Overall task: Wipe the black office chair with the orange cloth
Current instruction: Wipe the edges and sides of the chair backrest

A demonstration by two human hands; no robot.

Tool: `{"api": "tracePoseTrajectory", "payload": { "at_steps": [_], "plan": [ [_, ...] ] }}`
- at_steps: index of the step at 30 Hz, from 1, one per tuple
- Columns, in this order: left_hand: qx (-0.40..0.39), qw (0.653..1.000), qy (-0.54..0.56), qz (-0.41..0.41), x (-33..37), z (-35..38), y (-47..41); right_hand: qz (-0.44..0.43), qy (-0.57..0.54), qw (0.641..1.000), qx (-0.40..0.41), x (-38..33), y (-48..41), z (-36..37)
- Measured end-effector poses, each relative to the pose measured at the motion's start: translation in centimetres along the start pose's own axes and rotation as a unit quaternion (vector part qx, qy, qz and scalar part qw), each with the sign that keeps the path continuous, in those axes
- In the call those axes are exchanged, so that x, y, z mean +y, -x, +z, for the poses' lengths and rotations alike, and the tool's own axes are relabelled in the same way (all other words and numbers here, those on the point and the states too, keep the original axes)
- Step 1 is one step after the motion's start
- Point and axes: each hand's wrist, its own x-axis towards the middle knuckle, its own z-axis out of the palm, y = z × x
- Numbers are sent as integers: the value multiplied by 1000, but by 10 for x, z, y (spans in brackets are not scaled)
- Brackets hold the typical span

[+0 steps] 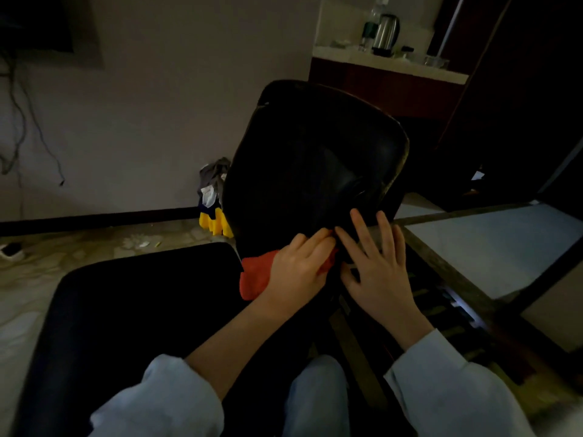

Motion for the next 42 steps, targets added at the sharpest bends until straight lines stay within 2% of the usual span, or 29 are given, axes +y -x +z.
{"api": "tracePoseTrajectory", "payload": {
  "at_steps": [7, 10, 12, 15, 17, 20, 23, 25, 31, 37, 42],
  "plan": [
    [-26, 997, 16, -76, -10, 4, 46, 3, 1, 1000, -19, -1, 9, 2],
    [-54, 989, 87, -107, -13, -7, 50, 4, -16, 1000, -25, -1, 9, 0],
    [-41, 978, 155, -133, -11, -20, 32, 5, -41, 999, -18, 0, 6, -2],
    [27, 965, 207, -156, -5, -37, -21, 21, -74, 997, 7, 6, -3, -7],
    [63, 966, 219, -124, 2, -46, -61, 36, -94, 995, 29, 10, -11, -10],
    [70, 976, 208, -8, 14, -51, -115, 64, -118, 988, 71, 13, -18, -16],
    [-6, 980, 171, 105, 17, -40, -148, 89, -138, 981, 103, 13, -14, -17],
    [-59, 978, 134, 146, 15, -26, -153, 98, -140, 979, 109, 15, -8, -16],
    [-74, 977, 99, 176, 3, -7, -117, 138, -151, 975, 91, 23, 10, -12],
    [-165, 964, 68, 197, -5, -22, -88, 156, -183, 968, 71, 25, 17, -10],
    [-103, 976, 102, 163, 10, -38, -124, 184, -242, 951, 47, 24, 14, -8]
  ]
}}
